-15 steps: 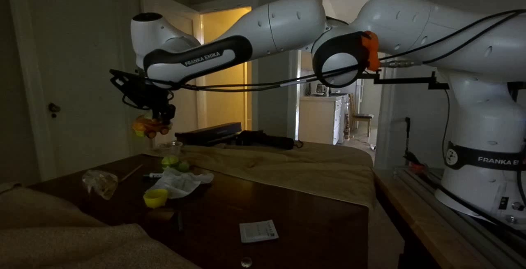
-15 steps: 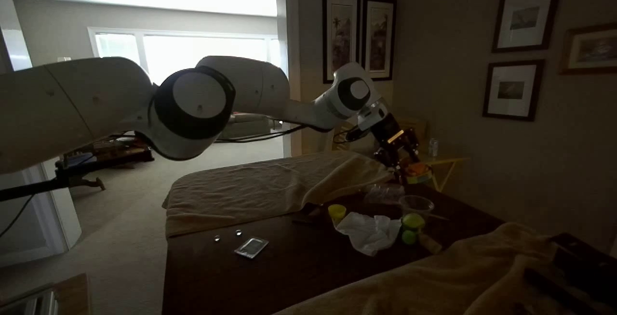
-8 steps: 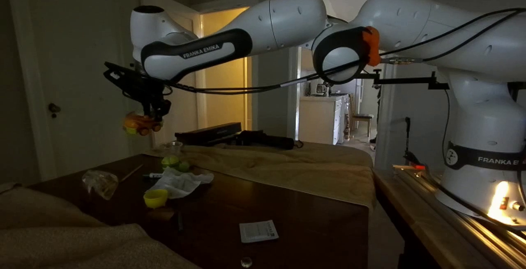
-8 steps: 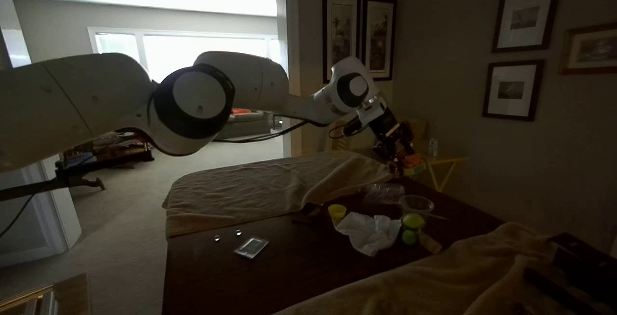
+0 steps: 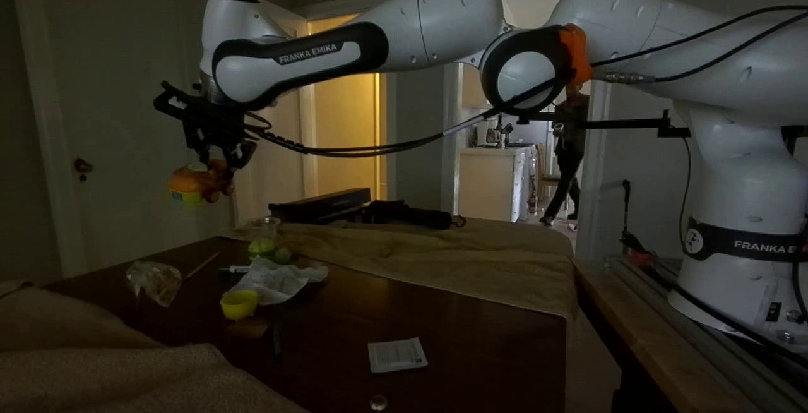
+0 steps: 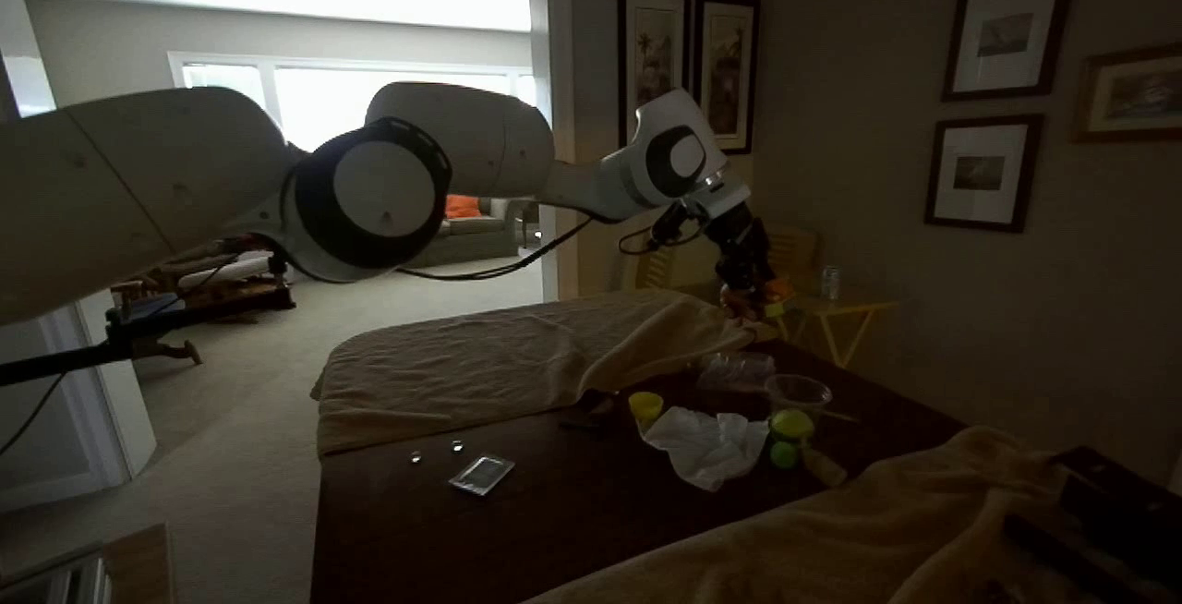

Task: Move the car toy to the right

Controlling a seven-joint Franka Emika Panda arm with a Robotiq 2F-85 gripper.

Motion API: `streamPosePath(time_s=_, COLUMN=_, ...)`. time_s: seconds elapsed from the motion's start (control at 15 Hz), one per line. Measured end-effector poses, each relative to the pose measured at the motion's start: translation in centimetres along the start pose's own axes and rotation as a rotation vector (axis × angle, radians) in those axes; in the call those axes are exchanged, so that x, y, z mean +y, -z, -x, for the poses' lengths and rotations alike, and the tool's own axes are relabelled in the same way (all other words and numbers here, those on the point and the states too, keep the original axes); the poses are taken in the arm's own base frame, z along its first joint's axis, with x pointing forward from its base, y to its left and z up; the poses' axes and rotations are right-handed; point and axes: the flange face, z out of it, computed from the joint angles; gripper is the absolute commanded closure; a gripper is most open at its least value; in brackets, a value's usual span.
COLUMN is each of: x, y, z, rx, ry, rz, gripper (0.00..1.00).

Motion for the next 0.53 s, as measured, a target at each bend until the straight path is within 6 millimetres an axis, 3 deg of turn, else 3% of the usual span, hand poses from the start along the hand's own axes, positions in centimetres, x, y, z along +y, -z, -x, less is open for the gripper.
streamPosePath(time_s=0.53, x=0.34, y=-0.45, z=-0.94, rx=-0.036, ry=0.03, rz=0.01, gripper=0.69)
